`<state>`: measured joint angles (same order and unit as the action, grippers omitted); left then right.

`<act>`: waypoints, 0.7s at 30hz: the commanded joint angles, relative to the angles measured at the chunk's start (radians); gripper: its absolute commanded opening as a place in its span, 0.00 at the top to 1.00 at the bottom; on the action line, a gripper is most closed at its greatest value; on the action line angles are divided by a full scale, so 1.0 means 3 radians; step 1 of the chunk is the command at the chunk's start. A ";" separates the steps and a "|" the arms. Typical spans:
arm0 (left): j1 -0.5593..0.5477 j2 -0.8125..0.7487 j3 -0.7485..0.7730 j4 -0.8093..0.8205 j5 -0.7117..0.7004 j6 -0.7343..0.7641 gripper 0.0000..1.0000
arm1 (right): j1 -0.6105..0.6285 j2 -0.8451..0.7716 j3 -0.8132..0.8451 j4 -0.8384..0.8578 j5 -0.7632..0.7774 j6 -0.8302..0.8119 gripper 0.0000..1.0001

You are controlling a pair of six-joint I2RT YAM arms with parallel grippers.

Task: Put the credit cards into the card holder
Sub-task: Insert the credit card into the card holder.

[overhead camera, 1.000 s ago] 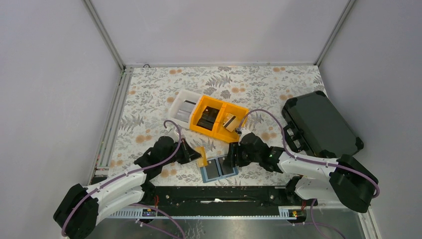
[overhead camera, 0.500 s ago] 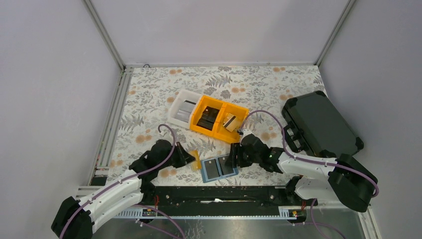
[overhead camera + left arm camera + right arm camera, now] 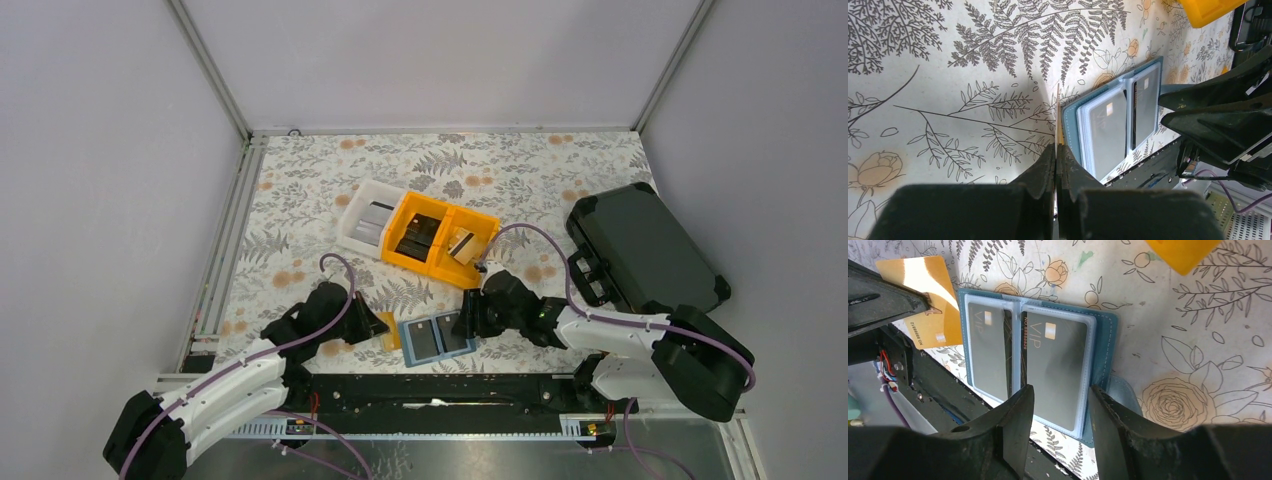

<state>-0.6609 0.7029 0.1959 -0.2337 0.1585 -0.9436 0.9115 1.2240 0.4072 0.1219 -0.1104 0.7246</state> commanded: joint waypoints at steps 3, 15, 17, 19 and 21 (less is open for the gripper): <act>-0.0031 0.0048 0.0002 0.0163 0.0071 -0.0044 1.00 | -0.0001 -0.0040 -0.0008 0.0240 -0.0145 0.0088 0.51; -0.0052 0.0090 0.0007 0.0229 0.0076 -0.0049 1.00 | -0.0001 -0.0081 0.0043 0.0531 -0.0428 0.0212 0.57; -0.0056 0.0094 0.0007 0.0241 0.0081 -0.0054 1.00 | 0.0014 -0.0085 0.0060 0.0583 -0.0463 0.0230 0.58; -0.0057 0.0087 0.0007 0.0244 0.0075 -0.0059 1.00 | 0.0048 -0.0104 0.0097 0.0592 -0.0458 0.0226 0.58; -0.0057 0.0082 0.0009 0.0243 0.0079 -0.0064 1.00 | 0.0104 -0.0121 0.0152 0.0560 -0.0427 0.0203 0.58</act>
<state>-0.6720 0.7277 0.1959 -0.2001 0.1719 -0.9596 0.9157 1.1976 0.4057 0.2436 -0.2131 0.7795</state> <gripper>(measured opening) 0.024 0.418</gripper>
